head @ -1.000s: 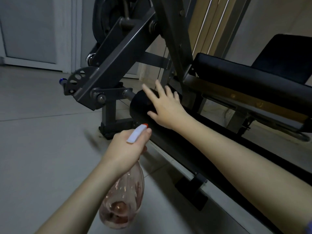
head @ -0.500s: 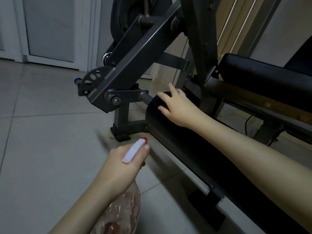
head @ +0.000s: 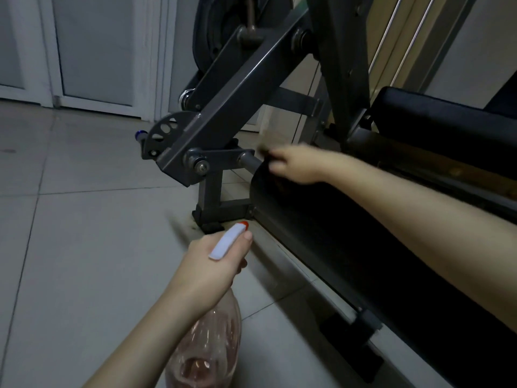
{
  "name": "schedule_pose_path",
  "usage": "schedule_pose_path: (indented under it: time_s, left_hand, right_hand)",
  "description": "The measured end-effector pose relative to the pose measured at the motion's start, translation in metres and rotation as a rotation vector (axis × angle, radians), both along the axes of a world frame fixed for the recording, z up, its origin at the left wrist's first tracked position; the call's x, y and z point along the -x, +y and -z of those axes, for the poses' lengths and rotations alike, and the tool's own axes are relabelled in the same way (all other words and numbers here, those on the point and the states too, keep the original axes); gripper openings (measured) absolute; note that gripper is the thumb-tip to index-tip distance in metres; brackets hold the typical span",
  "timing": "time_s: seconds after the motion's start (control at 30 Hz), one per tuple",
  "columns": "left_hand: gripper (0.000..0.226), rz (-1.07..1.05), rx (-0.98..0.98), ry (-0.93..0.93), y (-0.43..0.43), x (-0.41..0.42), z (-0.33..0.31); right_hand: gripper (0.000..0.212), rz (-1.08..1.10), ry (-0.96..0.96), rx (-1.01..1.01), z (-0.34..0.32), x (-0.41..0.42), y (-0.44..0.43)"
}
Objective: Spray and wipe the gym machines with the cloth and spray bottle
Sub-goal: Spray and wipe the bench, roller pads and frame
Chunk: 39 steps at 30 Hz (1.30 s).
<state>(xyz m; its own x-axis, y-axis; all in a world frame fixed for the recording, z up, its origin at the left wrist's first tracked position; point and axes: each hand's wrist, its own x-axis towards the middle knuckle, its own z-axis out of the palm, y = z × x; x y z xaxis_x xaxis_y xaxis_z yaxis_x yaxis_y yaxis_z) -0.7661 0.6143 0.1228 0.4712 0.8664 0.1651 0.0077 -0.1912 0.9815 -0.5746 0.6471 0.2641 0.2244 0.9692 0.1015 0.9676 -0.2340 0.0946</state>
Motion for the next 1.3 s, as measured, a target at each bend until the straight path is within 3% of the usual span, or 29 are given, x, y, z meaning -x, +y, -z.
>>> schedule_pose_path:
  time_s: [0.03,0.1,0.27,0.5,0.77,1.0,1.3]
  left_hand:
    - [0.056,0.005,0.004,-0.012,0.000,0.000,0.000]
    - [0.056,0.013,0.000,-0.016,0.001,0.004,0.001]
    - [0.048,0.005,-0.037,0.002,0.004,0.009,0.000]
    - [0.045,-0.014,-0.072,0.001,0.001,0.011,-0.004]
    - [0.048,0.030,-0.065,0.043,-0.004,0.013,-0.009]
    - [0.057,0.042,-0.064,0.058,-0.009,0.013,-0.019]
    - [0.052,0.088,-0.107,0.093,-0.022,0.008,-0.025]
  right_hand:
    - [0.054,0.063,-0.103,0.128,0.009,0.002,-0.006]
    - [0.059,0.123,-0.198,0.202,0.021,0.008,-0.026]
    - [0.060,0.048,-0.467,0.057,0.049,0.009,-0.040]
    - [0.057,0.072,-0.445,-0.039,0.056,0.017,0.031]
    - [0.068,0.035,-0.535,-0.025,0.070,0.014,-0.072]
    - [0.068,0.135,-0.624,-0.037,0.075,0.029,-0.027]
    - [0.063,0.153,-0.527,-0.090,0.075,0.019,-0.129]
